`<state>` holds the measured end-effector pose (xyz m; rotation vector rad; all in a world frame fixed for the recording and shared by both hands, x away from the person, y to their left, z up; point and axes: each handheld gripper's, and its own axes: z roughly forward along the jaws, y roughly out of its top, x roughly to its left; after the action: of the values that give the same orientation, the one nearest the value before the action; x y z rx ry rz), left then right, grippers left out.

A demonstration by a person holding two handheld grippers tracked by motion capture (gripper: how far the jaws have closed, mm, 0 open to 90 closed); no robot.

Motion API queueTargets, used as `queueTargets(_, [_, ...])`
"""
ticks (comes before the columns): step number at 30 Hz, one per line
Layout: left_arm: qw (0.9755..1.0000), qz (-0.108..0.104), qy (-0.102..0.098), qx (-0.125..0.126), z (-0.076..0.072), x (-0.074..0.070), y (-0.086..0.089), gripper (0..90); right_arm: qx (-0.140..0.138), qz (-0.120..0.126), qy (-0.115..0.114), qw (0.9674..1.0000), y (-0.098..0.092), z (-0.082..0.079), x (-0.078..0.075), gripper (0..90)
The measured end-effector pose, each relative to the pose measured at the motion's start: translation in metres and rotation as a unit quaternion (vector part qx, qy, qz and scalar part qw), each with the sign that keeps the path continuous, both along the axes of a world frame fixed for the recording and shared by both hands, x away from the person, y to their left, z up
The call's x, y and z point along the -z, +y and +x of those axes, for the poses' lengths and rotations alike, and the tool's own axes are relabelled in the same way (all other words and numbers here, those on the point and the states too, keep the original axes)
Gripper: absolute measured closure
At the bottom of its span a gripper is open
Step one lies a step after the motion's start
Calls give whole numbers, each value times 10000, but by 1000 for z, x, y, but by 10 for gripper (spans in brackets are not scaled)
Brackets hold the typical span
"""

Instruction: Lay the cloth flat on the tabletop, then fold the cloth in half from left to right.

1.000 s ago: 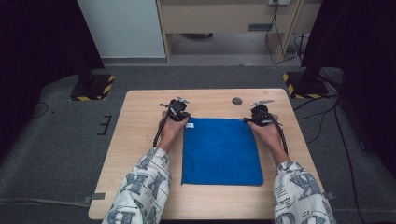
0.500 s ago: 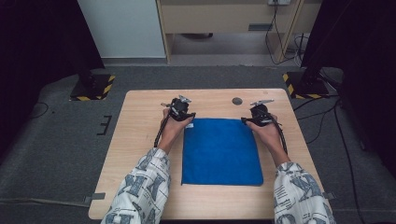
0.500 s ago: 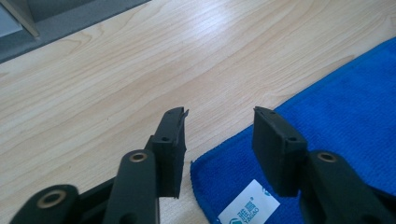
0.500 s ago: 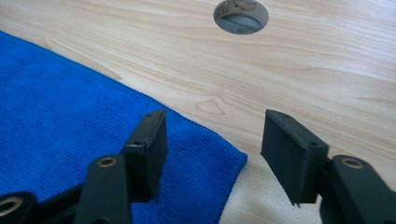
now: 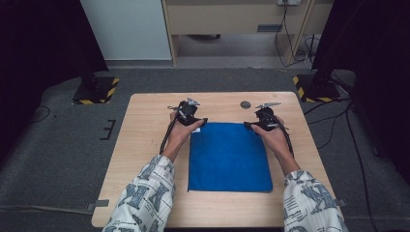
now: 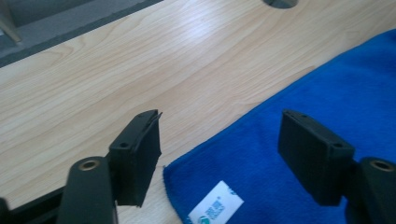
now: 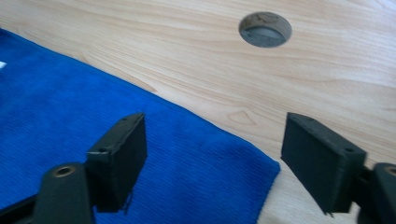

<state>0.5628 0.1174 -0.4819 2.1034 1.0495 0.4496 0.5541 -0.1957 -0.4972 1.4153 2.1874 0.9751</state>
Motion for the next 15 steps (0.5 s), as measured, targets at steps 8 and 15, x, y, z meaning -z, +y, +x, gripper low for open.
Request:
queueTargets(8, [9997,-66,150,195,-7,-5,-7,136,-283,61,-122,9995,18,-9,-8,128])
queueTargets(15, [9994,-47,46,339,-17,-19,-6,92,-728,144,-268,9969,39,-31,-21,141])
